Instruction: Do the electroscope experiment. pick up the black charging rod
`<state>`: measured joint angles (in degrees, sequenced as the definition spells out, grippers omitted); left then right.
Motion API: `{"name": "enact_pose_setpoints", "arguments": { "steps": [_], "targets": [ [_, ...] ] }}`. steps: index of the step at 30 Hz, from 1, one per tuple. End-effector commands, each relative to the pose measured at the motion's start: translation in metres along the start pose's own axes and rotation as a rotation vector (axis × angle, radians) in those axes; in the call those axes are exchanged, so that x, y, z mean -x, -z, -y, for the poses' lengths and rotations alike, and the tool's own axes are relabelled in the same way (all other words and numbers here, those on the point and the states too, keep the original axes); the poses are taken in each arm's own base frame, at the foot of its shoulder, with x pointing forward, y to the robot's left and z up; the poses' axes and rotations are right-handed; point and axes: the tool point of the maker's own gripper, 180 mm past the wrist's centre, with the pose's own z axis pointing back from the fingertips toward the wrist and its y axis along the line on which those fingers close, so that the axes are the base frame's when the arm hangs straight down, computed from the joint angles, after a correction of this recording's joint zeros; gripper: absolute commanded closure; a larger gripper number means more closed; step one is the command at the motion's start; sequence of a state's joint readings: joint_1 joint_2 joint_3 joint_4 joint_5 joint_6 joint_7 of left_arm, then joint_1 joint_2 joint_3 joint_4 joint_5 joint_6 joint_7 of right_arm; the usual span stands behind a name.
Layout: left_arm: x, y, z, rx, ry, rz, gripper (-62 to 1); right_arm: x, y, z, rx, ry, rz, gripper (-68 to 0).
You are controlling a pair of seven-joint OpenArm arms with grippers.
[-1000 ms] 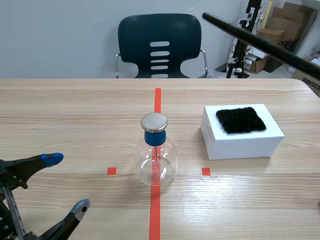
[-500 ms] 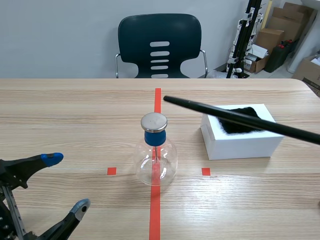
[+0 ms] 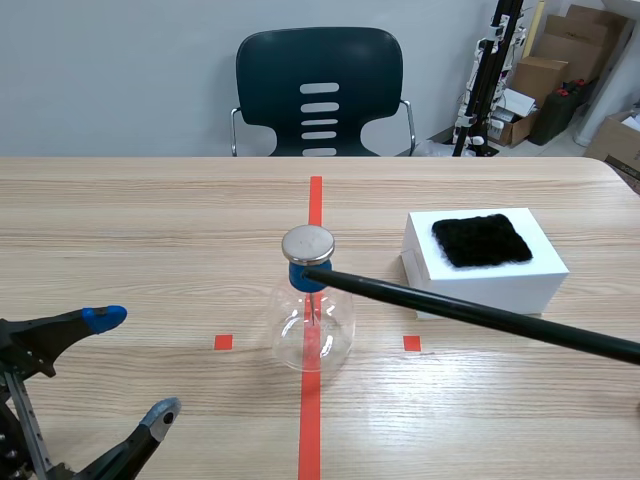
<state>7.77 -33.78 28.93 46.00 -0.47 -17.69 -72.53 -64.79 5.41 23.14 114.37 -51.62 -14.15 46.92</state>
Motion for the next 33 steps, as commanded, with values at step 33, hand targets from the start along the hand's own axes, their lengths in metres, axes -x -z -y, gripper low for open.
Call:
{"name": "enact_pose_setpoints", "arguments": {
  "steps": [33],
  "targets": [
    [-0.007,0.002,-0.001,-0.003,0.0,0.032,-62.3,0.0,0.011,0.02,0.08,-0.041,0.021,-0.6]
  ]
}}
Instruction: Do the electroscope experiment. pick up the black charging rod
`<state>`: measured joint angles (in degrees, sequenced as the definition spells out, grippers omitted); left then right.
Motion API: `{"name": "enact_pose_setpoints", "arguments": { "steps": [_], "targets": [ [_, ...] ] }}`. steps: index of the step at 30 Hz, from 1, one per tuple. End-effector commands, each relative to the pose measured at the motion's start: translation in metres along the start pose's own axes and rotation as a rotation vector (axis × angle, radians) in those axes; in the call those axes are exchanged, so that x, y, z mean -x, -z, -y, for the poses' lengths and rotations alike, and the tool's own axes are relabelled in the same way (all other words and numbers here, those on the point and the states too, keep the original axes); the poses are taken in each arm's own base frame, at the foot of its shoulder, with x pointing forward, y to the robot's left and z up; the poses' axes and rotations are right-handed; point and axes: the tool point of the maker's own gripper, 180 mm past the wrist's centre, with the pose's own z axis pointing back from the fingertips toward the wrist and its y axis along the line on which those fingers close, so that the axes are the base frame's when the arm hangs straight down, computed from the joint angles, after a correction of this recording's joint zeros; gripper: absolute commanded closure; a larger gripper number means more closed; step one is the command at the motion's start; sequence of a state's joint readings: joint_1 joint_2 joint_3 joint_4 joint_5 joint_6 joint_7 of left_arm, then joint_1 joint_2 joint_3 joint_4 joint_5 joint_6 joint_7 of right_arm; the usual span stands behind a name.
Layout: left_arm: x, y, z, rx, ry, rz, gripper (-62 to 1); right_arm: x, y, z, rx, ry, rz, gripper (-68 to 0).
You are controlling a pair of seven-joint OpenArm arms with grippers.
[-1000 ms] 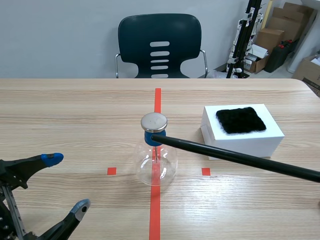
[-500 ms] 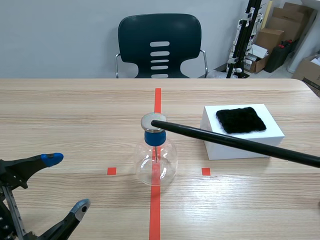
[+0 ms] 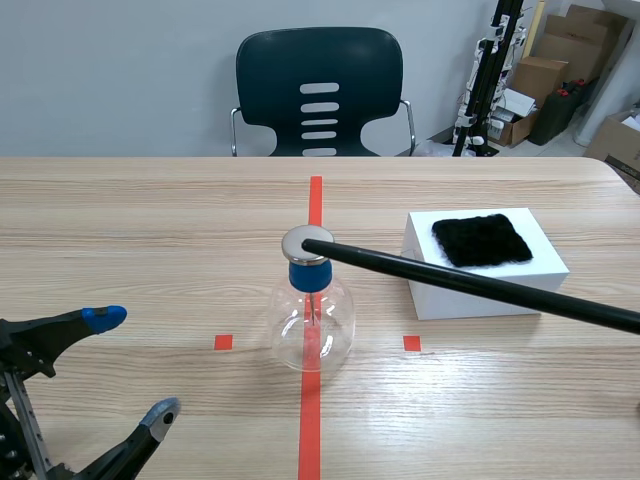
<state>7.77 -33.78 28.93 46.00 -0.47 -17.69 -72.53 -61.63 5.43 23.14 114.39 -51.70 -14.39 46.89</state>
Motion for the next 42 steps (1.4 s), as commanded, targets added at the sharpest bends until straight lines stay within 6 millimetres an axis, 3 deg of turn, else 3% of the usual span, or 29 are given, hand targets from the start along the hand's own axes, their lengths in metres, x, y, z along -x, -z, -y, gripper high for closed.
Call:
{"name": "enact_pose_setpoints", "arguments": {
  "steps": [1,42],
  "targets": [
    [-0.0066,0.0024,-0.0009,-0.003,0.0,0.032,-62.3,-0.003,0.0016,0.0086,0.026,-0.016,0.016,-0.6],
    [-0.0066,0.0024,-0.0009,-0.003,0.0,0.032,-62.3,-0.0059,0.0014,0.0084,0.026,-0.016,0.032,-0.6]
  ]
}}
